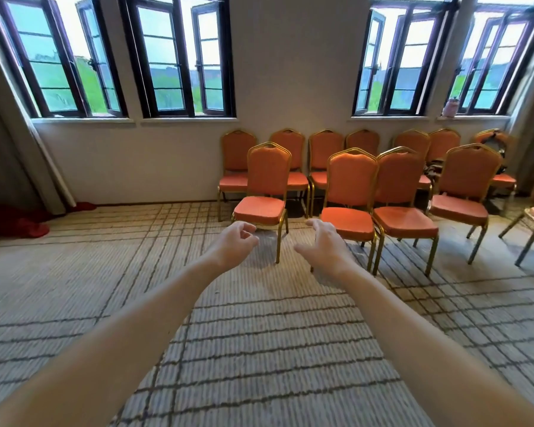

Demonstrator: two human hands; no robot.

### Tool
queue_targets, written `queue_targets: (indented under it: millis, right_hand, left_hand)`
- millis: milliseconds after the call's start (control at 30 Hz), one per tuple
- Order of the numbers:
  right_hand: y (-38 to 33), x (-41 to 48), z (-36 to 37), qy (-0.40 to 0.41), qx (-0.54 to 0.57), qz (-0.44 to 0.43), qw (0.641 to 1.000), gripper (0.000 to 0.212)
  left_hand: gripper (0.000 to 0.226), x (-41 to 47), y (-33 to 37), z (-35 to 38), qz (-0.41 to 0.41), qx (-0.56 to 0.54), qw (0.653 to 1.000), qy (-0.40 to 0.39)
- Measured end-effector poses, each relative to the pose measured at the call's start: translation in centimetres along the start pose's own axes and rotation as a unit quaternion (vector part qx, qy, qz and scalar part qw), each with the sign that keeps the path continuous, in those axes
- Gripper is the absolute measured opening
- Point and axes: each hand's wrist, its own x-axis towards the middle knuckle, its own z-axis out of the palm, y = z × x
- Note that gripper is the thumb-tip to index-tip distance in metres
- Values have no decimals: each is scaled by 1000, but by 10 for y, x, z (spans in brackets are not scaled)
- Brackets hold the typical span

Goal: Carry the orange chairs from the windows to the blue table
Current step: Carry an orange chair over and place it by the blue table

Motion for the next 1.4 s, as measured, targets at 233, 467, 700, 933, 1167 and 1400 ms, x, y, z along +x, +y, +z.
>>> queue_targets:
  millis: [233, 467, 700, 933, 1167, 1400]
  right_hand:
    - [15, 162, 34, -16, 5, 0, 1000, 68]
    - [40, 345, 83, -17, -11, 11, 1000, 65]
    - [55, 514, 111, -15, 3, 48, 999, 66]
    - [100, 649, 136, -21, 5, 85, 996, 65]
    - [155, 826, 161, -53, 17, 79, 995, 66]
    - [197, 986, 174, -110, -3, 57, 992, 68]
  left_hand:
    - [35, 160, -29, 7, -27, -10, 1000, 5]
    - [33, 342, -82, 17, -46, -32, 998, -9]
    - [38, 540, -116, 13, -76, -56, 995, -41]
    - [33, 686, -144, 41, -79, -44, 995, -40]
    - [35, 850, -174, 75, -108, -35, 993, -32]
    - [37, 986, -193, 104, -179, -47, 983, 2]
